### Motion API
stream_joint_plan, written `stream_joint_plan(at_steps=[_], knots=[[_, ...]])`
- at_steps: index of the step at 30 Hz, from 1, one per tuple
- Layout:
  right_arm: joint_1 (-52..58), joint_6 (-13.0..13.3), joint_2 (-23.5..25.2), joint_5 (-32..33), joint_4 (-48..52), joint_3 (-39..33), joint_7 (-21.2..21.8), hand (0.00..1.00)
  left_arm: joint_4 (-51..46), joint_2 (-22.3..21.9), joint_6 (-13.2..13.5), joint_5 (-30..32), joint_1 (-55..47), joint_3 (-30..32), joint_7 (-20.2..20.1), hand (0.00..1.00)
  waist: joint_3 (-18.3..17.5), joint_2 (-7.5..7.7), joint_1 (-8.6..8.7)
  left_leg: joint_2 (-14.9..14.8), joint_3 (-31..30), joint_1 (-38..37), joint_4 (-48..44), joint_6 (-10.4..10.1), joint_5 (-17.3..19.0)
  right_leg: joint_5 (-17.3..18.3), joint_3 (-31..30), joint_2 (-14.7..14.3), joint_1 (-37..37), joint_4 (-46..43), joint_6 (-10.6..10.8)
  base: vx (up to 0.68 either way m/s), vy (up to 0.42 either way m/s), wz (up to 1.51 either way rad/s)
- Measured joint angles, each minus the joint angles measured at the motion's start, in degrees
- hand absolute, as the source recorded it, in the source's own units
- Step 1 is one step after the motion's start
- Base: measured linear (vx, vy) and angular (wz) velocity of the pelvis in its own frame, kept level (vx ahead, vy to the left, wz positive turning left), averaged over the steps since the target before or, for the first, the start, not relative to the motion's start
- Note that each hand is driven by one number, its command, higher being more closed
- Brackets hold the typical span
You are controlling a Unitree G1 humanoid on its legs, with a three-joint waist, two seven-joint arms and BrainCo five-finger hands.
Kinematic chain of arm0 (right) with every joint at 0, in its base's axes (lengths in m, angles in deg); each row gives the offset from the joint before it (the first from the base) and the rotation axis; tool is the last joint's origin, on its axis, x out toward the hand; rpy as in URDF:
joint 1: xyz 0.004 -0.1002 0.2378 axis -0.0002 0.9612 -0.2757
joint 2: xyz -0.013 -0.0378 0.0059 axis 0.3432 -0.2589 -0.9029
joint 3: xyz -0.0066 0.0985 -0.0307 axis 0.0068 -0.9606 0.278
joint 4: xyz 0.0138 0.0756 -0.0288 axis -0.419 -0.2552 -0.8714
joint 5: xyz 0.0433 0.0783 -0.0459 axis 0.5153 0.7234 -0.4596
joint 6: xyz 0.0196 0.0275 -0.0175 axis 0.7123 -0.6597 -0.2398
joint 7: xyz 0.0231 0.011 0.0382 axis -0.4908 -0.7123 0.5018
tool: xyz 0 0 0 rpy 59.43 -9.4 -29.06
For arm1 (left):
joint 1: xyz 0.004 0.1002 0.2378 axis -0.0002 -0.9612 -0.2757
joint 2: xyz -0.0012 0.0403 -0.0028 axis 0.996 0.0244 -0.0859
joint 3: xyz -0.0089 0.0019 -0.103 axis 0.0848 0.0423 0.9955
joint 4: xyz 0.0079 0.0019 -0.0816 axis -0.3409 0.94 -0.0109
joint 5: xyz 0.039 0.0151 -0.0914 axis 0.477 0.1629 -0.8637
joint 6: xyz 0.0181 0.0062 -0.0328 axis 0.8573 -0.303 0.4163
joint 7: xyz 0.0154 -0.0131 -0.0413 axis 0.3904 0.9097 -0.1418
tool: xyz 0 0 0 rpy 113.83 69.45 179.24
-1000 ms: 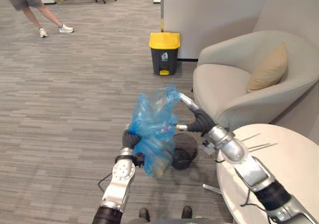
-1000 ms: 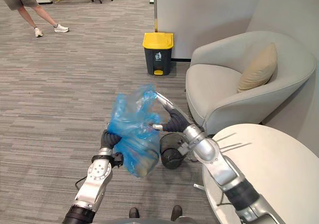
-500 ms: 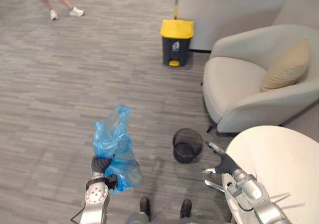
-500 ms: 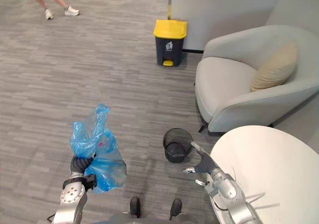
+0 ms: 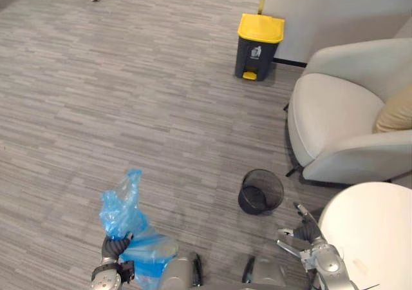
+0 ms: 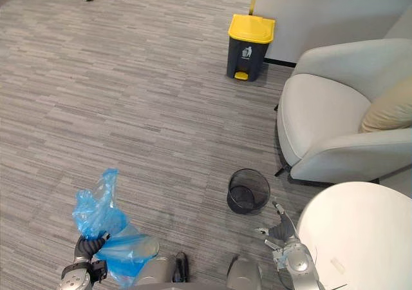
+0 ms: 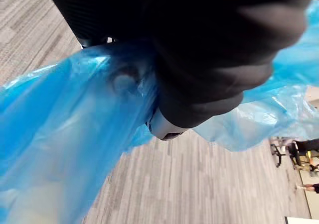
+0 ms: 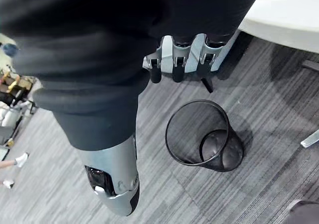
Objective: Gather rubbish on tea table into small bin, then transfer packed bag to large trash can.
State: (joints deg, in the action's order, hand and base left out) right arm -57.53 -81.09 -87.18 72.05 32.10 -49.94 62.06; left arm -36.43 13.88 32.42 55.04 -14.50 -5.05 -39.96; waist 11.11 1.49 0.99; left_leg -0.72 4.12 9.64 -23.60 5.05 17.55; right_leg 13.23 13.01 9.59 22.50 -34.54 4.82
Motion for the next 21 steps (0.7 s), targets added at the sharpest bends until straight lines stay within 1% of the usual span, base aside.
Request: stream_joint_plan(at_steps=[1, 2, 3, 4, 5, 6, 7, 8, 9, 10, 11, 12, 13, 14, 15, 16, 17, 18, 19, 20, 21], knots=[[0.1, 0.0, -0.1, 0.1, 0.0, -0.6, 0.0, 0.00, 0.0, 0.5, 0.0, 0.0, 1.5, -0.3, 0.0, 1.00, 0.4, 0.03, 0.46, 0.8, -1.9, -1.3, 1.1, -0.1, 0.5, -1.4, 0.4, -1.4, 1.2, 5.3, 0.5, 0.35, -0.022, 0.79], [0.3, 0.0, -0.2, 0.3, 0.0, -1.5, 0.0, 0.00, 0.2, 0.5, 0.0, 0.0, 3.1, -0.5, 0.1, 1.00, 0.6, 0.05, 1.19, 1.4, -3.1, -3.1, 2.3, -0.3, 1.0, -4.1, 0.7, -2.1, 1.9, 10.4, 0.0, 0.38, -0.036, 0.85], [0.4, -0.1, -0.3, 0.5, 0.0, -1.9, 0.0, 0.00, 0.2, 0.5, 0.0, 0.0, 3.8, -0.6, 0.1, 1.00, 0.7, 0.03, 1.48, 1.9, -4.1, -4.3, 2.8, -0.8, 1.4, -5.5, 0.6, -2.4, 2.0, 13.0, -0.3, 0.45, -0.062, 0.85], [0.7, -0.1, -0.5, 0.5, 0.0, -2.7, 0.0, 0.00, 0.3, 0.7, 0.2, 0.0, 4.9, -1.1, 0.1, 1.00, 0.6, 0.05, 1.60, 2.4, -5.6, -6.6, 2.9, -1.7, 2.8, -7.8, -0.2, -3.0, 1.8, 15.5, -1.8, 0.50, -0.114, 0.85], [1.3, -0.1, -0.6, 0.5, 0.0, -3.5, 0.0, 0.00, 0.8, 0.8, 0.3, 0.1, 5.7, -2.2, 0.1, 1.00, 0.2, -0.46, 2.08, 2.2, -7.7, -8.6, 2.7, -2.8, 5.1, -11.6, -1.6, -3.6, 1.2, 14.0, -4.8, 0.52, -0.143, 0.90], [1.8, -0.2, -0.7, 0.6, 0.1, -3.7, 0.1, 0.00, 0.9, 0.6, 0.3, 0.1, 5.5, -2.7, 0.1, 1.00, -0.4, -0.51, 2.61, 1.4, -8.6, -9.7, 2.5, -4.2, 5.8, -12.8, -0.7, -4.0, 0.3, 13.0, -6.0, 0.59, -0.181, 0.89], [1.9, -0.3, -0.9, 0.6, 0.3, -3.5, 0.2, 0.00, 0.6, -0.1, 0.4, 0.1, 5.6, -3.2, 0.0, 1.00, -0.6, -2.37, 2.90, -0.8, -8.4, -8.0, -4.5, -6.1, 4.6, -9.5, 1.5, -5.2, -1.4, 12.1, -6.1, 0.50, -0.159, 0.59], [1.9, -0.3, -0.8, 0.6, 1.2, -3.5, 0.3, 0.00, 0.3, -0.7, 0.5, 0.1, 5.7, -3.1, 0.0, 1.00, -0.3, -3.05, 2.90, -1.9, -7.9, -5.5, -11.0, -7.9, 3.5, -8.8, 2.2, -6.2, -2.7, 12.3, -7.3, 0.63, -0.205, 0.40], [2.1, -0.2, -1.0, 0.6, 3.9, -3.4, 0.5, 0.00, 0.0, -2.0, 0.5, 0.2, 5.6, -3.0, -0.1, 1.00, 0.7, -4.79, 2.30, -4.8, -6.6, 0.8, -27.1, -10.3, -2.8, -7.4, 3.3, -8.6, -6.5, 13.9, -8.6, 0.74, -0.222, -0.13], [1.7, -0.3, -1.1, 0.6, 5.2, -3.2, 0.4, 0.00, 0.0, -2.7, 0.5, 0.2, 5.3, -3.3, -0.2, 1.00, 0.9, -5.57, 0.68, -8.8, -4.5, 6.1, -39.0, -10.1, -5.5, -6.4, 2.8, -11.2, -11.2, 16.2, -9.2, 0.63, -0.183, -0.23], [1.6, -0.3, -1.0, 0.8, 5.7, -3.1, 0.3, 0.00, 0.0, -2.8, 0.4, 0.2, 5.2, -3.7, -0.1, 1.00, 0.9, -5.50, 0.18, -10.0, -3.8, 7.9, -42.1, -9.6, -5.1, -6.2, 2.7, -11.9, -13.5, 17.8, -9.5, 0.75, -0.178, -0.31], [1.7, -0.2, -0.7, 1.9, 7.1, -3.1, -0.2, 0.00, -0.1, -2.9, 0.4, 0.2, 5.4, -4.8, -0.4, 1.00, 1.2, -4.54, -0.64, -10.7, -2.4, 11.0, -43.2, -8.3, -4.4, -5.8, 2.1, -12.3, -17.8, 20.5, -9.9, 0.59, -0.128, -0.19], [1.7, -0.2, -0.7, 2.3, 8.8, -3.2, -0.2, 0.00, -0.8, -3.5, 0.4, 0.2, 5.7, -5.1, -1.2, 1.00, 1.2, -3.71, -1.69, -10.8, -0.6, 13.8, -40.3, -6.8, -3.4, -5.8, 0.6, -12.3, -21.0, 23.1, -9.9, 0.69, -0.135, -0.22], [1.5, -0.1, -0.6, 2.3, 9.4, -3.2, -0.3, 0.00, -1.3, -3.8, 0.4, 0.2, 5.8, -5.1, -1.4, 1.00, 1.4, -3.41, -2.05, -10.8, 0.2, 14.9, -38.0, -6.6, -3.1, -5.6, -0.2, -12.3, -22.5, 24.2, -10.0, 0.53, -0.038, -0.35], [0.8, 0.0, -0.4, 2.3, 10.0, -3.2, -0.3, 0.00, -2.3, -4.1, 0.4, 0.3, 5.9, -5.1, -1.5, 1.00, 1.5, -3.14, -2.17, -10.1, 0.9, 16.9, -32.0, -6.5, -2.4, -4.8, -1.6, -12.1, -25.1, 26.2, -10.1, 0.51, 0.041, -0.45], [0.2, 0.0, -0.4, 2.3, 9.9, -3.3, -0.4, 0.00, -2.7, -4.1, 0.5, 0.5, 5.9, -5.1, -1.5, 1.00, 1.5, -3.06, -2.49, -9.4, 0.9, 17.7, -25.6, -6.6, -2.5, -3.8, -2.8, -11.7, -26.4, 26.7, -9.5, 0.50, 0.078, -0.65], [-0.1, 0.0, -0.3, 2.3, 9.7, -3.2, -0.5, 0.00, -2.7, -4.1, 0.5, 0.7, 5.9, -5.1, -1.6, 1.00, 1.5, -2.63, -3.33, -8.0, 0.2, 17.8, -17.5, -7.0, -3.0, -2.0, -5.0, -10.9, -27.1, 26.6, -8.1, 0.49, 0.140, -0.91], [-0.9, 0.0, -0.3, 2.2, 8.3, -3.2, -0.6, 0.00, -2.7, -4.2, 0.5, 1.3, 5.8, -5.2, -1.7, 1.00, 1.3, -2.80, -3.80, -6.4, -2.3, 17.6, -7.1, -8.8, -5.1, 0.0, -7.5, -10.2, -28.0, 26.3, -6.5, 0.50, 0.208, -1.00], [-1.2, -0.2, -0.4, 2.1, 7.2, -3.2, -0.6, 0.00, -2.7, -4.3, 0.5, 1.3, 5.3, -5.4, -1.8, 1.00, 0.9, -3.40, -3.95, -6.1, -4.5, 16.7, -0.3, -9.4, -7.4, 1.7, -9.4, -10.2, -28.5, 25.7, -5.6, 0.60, 0.306, -1.27], [-1.1, -0.4, 0.2, 1.9, 5.4, -3.2, -0.9, 0.00, -2.6, -4.5, 0.4, 1.6, 4.7, -5.4, -1.7, 1.00, 0.3, -3.54, -4.73, -6.1, -5.0, 15.3, 0.4, -10.2, -14.2, 4.8, -13.0, -9.7, -29.0, 23.9, -3.9, 0.51, 0.303, -1.16], [-1.1, -0.5, 1.0, 1.8, 4.3, -3.1, -1.1, 0.00, -2.6, -4.3, 0.4, 1.7, 4.1, -5.4, -1.7, 1.00, -0.3, -2.35, -5.24, -5.5, -3.7, 15.0, -1.6, -9.1, -13.7, 6.0, -14.6, -8.6, -28.9, 22.7, -3.2, 0.55, 0.288, -1.23]])
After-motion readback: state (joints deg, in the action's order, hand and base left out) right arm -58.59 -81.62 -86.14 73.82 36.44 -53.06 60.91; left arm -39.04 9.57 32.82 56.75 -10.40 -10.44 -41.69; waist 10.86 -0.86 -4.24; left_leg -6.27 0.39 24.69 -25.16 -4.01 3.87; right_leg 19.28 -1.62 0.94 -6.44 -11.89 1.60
